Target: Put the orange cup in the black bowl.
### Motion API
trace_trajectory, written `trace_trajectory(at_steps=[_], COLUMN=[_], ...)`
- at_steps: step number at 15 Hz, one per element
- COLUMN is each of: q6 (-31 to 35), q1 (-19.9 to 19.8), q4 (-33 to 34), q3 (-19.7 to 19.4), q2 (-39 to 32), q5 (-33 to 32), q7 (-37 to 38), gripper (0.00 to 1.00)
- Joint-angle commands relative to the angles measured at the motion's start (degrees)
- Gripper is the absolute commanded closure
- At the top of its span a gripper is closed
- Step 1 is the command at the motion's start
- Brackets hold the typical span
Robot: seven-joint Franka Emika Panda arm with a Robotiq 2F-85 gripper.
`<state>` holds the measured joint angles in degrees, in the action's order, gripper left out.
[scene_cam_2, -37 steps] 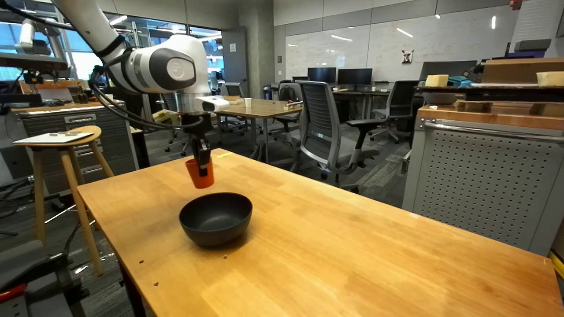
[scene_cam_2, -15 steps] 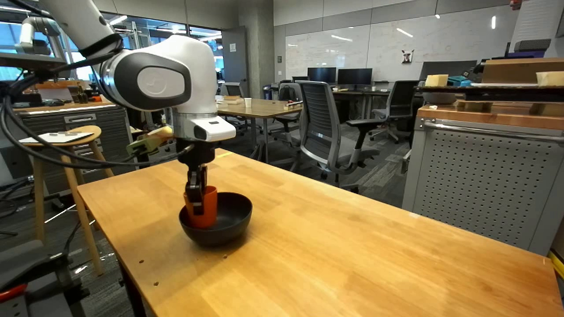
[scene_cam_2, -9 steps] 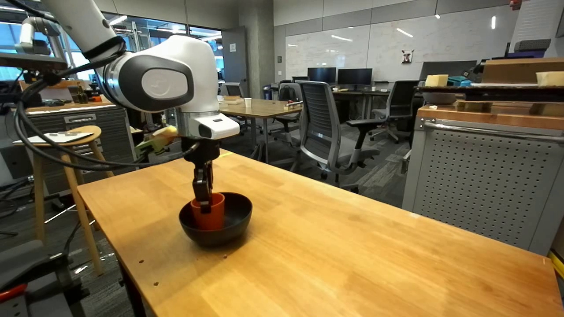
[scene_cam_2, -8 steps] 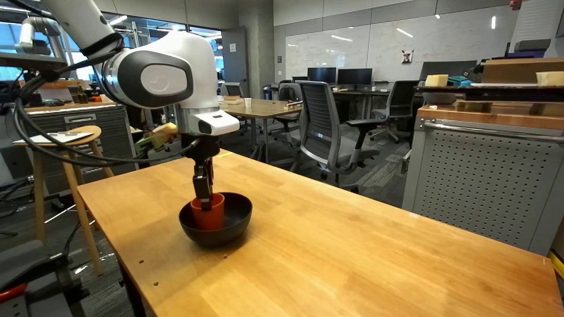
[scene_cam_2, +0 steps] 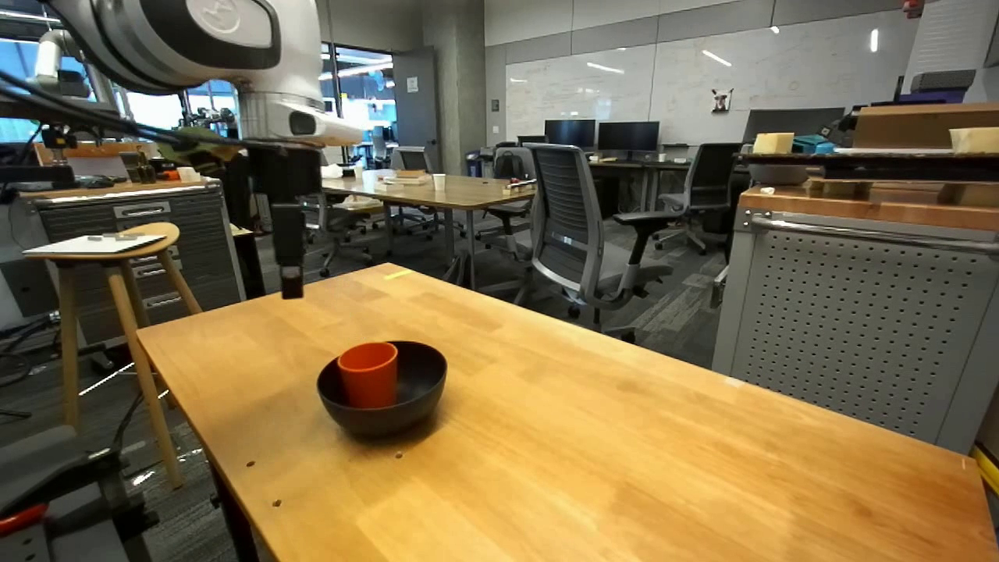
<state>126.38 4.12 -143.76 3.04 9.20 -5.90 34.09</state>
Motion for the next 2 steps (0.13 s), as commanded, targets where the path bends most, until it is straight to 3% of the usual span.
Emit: trace_trajectory(at_steps=[1, 2], q6=[-2.8, -4.1], q1=[-0.4, 0.1], q4=[0.3, 0.3], q3=[2.3, 3.0], q2=[1.2, 2.0], q5=[0.6, 0.8], q7=[-0.5, -0.6], gripper=[0.0, 0.0])
